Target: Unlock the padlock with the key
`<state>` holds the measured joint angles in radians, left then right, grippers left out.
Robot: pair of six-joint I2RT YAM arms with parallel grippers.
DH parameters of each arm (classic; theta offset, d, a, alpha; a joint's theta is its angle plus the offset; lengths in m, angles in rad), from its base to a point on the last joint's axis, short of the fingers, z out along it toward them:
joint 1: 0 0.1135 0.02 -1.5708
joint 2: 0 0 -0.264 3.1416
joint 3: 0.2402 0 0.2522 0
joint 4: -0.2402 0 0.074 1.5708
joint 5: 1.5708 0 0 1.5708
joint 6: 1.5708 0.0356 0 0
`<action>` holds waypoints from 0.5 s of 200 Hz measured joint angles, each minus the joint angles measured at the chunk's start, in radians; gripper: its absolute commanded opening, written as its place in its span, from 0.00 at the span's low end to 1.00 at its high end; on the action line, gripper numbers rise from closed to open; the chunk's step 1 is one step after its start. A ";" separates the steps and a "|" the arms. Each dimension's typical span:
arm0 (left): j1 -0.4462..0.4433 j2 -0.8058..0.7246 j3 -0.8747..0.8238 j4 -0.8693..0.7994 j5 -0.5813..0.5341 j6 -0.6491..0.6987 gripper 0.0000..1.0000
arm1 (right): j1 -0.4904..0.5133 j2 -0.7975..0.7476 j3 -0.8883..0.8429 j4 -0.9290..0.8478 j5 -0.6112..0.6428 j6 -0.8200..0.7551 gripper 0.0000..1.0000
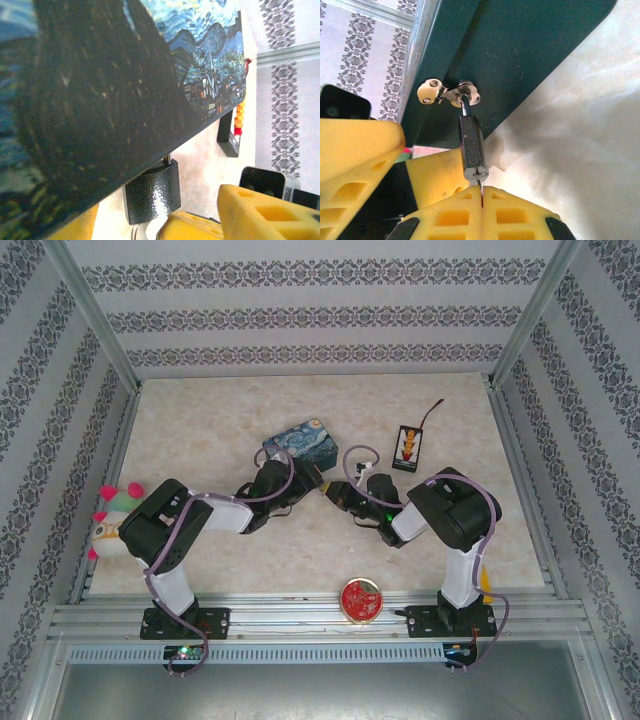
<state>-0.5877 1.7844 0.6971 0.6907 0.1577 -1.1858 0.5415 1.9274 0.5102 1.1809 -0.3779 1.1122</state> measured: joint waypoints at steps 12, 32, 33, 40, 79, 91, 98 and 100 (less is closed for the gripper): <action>0.001 0.022 -0.014 0.059 -0.005 0.001 0.56 | 0.000 0.000 0.004 0.002 0.000 0.011 0.00; 0.001 0.055 -0.032 0.132 -0.006 0.000 0.55 | 0.005 0.003 0.009 0.006 0.000 0.024 0.00; 0.001 0.057 -0.033 0.136 -0.006 0.000 0.55 | 0.005 0.004 0.009 0.006 0.000 0.025 0.00; 0.001 0.066 -0.039 0.158 -0.007 -0.002 0.54 | 0.005 0.007 0.012 0.006 0.000 0.032 0.00; 0.001 0.105 -0.049 0.272 -0.013 -0.020 0.44 | 0.006 0.016 0.019 0.008 0.000 0.058 0.00; 0.001 0.124 -0.049 0.303 -0.013 -0.028 0.43 | 0.006 0.019 0.020 0.014 0.000 0.065 0.00; 0.001 0.137 -0.049 0.321 -0.013 -0.034 0.43 | 0.006 0.021 0.020 0.017 0.000 0.069 0.00; 0.001 0.142 -0.049 0.325 -0.013 -0.035 0.43 | 0.006 0.021 0.020 0.017 0.000 0.069 0.00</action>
<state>-0.5865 1.9259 0.6479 1.0161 0.1448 -1.2205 0.5480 1.9488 0.5304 1.1980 -0.3782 1.1816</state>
